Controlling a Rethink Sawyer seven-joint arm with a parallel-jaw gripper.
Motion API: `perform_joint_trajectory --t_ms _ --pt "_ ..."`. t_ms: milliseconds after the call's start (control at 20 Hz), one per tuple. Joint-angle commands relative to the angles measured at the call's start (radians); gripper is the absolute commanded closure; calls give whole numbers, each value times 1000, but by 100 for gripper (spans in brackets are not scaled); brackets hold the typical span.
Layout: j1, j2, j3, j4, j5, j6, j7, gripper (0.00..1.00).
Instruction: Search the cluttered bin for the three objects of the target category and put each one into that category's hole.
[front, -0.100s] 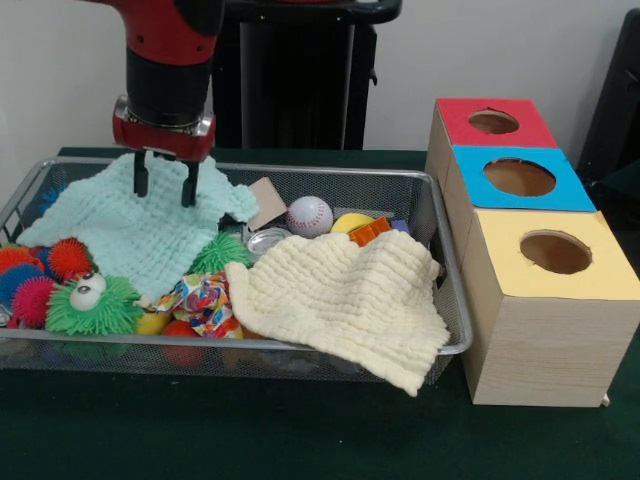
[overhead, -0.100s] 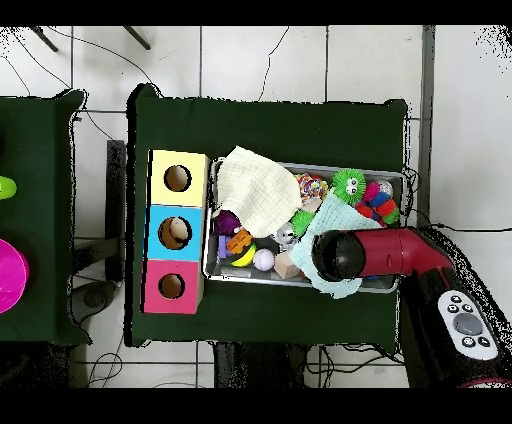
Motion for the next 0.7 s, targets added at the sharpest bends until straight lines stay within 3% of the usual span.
perform_joint_trajectory --t_ms 50,600,650,700 --pt "-33 93 48 -29 -105 -22 -209 0" --pt "-47 132 52 -46 -127 -37 -183 0" --pt "-48 132 53 -45 -128 -37 -181 100" --pt "-49 131 54 -41 -129 -42 -177 100"
